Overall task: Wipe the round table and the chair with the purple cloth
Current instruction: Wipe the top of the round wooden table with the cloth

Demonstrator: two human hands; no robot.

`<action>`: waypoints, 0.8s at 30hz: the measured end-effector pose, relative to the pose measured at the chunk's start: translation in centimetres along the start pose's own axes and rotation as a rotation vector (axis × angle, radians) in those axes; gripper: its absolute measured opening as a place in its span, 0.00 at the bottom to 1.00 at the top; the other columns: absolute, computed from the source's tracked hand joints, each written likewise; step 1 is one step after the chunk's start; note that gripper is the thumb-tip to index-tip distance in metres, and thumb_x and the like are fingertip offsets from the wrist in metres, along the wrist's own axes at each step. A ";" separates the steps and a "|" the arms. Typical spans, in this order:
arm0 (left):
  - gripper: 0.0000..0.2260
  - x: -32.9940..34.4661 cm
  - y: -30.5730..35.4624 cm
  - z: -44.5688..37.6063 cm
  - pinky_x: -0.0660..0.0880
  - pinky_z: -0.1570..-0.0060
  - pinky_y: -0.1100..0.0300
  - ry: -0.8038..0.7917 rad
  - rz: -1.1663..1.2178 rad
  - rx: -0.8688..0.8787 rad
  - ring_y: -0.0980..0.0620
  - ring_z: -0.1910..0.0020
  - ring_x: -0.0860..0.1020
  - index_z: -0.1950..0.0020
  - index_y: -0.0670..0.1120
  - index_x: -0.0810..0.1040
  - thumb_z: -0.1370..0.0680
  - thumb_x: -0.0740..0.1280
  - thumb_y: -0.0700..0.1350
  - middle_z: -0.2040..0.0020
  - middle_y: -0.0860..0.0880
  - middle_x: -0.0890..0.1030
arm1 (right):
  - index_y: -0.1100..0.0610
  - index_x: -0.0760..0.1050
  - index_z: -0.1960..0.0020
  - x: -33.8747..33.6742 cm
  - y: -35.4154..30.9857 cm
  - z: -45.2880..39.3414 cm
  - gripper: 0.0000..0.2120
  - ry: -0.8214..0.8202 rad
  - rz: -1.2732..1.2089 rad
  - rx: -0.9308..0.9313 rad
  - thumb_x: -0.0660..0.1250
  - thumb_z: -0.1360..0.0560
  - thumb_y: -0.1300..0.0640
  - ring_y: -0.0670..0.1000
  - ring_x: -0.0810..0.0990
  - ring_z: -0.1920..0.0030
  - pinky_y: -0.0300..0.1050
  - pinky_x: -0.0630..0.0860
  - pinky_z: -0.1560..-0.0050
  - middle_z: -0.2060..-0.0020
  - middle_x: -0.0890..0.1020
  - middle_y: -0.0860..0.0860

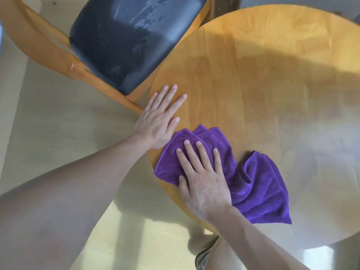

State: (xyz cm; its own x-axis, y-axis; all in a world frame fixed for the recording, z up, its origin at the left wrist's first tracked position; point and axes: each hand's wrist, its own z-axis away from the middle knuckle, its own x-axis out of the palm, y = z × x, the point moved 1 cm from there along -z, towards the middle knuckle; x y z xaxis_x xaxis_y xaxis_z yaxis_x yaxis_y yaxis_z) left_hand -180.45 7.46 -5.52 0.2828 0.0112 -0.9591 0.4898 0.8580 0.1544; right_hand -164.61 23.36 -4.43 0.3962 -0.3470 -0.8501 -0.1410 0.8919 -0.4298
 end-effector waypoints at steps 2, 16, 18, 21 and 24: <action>0.28 0.3 -0.2 0.0 0.44 0.18 0.47 0.047 0.038 0.005 0.48 0.16 0.44 0.15 0.52 0.52 0.17 0.51 0.50 0.15 0.48 0.48 | 0.51 0.54 0.18 0.6 -0.9 -0.5 0.31 0.011 0.005 -0.006 0.52 0.19 0.47 0.57 0.49 0.18 0.64 0.43 0.21 0.17 0.51 0.50; 0.28 0.9 -1.0 -0.3 0.45 0.18 0.49 0.127 0.054 0.014 0.49 0.16 0.47 0.16 0.53 0.56 0.17 0.53 0.51 0.15 0.49 0.51 | 0.49 0.59 0.19 2.9 -3.3 -1.4 0.29 0.185 0.013 0.140 0.55 0.19 0.44 0.55 0.50 0.18 0.64 0.46 0.21 0.18 0.55 0.49; 0.28 1.1 -1.2 -0.5 0.44 0.18 0.50 0.147 0.069 0.014 0.48 0.16 0.47 0.16 0.53 0.56 0.17 0.52 0.51 0.15 0.49 0.52 | 0.50 0.59 0.19 3.2 -4.6 -2.3 0.30 0.220 0.008 0.247 0.56 0.18 0.42 0.55 0.50 0.18 0.64 0.46 0.21 0.18 0.54 0.49; 0.28 1.4 -1.8 -0.6 0.44 0.18 0.49 0.159 0.086 0.028 0.47 0.16 0.48 0.16 0.53 0.57 0.18 0.52 0.51 0.15 0.48 0.52 | 0.52 0.60 0.20 3.7 -7.2 -3.3 0.30 0.259 -0.034 0.387 0.56 0.19 0.42 0.55 0.50 0.18 0.64 0.46 0.21 0.18 0.54 0.50; 0.28 1.4 -1.7 -0.5 0.45 0.18 0.47 0.162 0.094 0.041 0.46 0.16 0.49 0.16 0.52 0.57 0.18 0.52 0.52 0.15 0.48 0.53 | 0.53 0.60 0.20 4.3 -8.8 -3.6 0.31 0.290 -0.053 0.480 0.58 0.20 0.44 0.56 0.51 0.18 0.64 0.48 0.21 0.18 0.54 0.51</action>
State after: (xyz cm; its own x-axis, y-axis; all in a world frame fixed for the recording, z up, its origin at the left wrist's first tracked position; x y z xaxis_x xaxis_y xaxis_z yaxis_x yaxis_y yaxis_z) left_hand -181.35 6.25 -7.30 0.1942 0.1756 -0.9651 0.5015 0.8278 0.2515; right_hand -164.96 12.96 -5.38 0.1163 -0.4003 -0.9090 0.3280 0.8793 -0.3453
